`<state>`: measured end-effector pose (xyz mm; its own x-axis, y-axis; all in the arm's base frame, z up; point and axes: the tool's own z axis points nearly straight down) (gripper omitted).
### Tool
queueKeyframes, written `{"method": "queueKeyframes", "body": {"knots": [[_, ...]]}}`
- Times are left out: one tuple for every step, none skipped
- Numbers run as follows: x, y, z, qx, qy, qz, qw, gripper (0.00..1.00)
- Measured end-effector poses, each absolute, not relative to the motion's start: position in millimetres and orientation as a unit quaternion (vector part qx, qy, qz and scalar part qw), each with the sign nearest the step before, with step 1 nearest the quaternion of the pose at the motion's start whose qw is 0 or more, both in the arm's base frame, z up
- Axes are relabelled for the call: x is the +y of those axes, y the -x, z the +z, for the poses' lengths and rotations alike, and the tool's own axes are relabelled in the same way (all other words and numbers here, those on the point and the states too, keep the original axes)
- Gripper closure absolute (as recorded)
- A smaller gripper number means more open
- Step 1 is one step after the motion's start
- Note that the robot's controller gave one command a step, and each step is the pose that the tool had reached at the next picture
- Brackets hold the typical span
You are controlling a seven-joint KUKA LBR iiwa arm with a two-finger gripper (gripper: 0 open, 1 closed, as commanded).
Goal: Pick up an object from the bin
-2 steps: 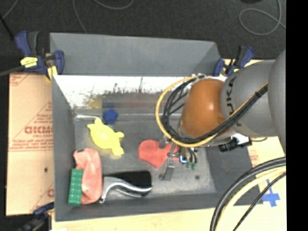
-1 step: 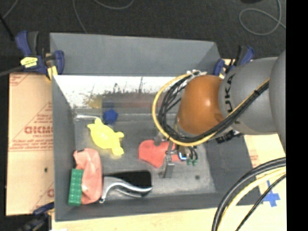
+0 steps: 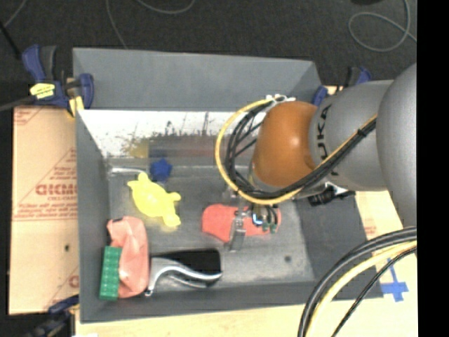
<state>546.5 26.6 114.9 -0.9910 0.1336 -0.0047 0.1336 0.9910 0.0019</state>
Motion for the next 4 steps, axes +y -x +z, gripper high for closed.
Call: {"method": "queueKeyframes", "body": {"knots": [[18,-557.5,104,1.0,0.001,-0.001,0.004,1.0],[18,-557.6,104,1.0,0.001,-0.001,0.004,0.0],[18,-557.6,104,1.0,0.001,-0.001,0.004,0.0],[3,-543.0,77,0.999,0.04,-0.001,0.005,1.0]]}}
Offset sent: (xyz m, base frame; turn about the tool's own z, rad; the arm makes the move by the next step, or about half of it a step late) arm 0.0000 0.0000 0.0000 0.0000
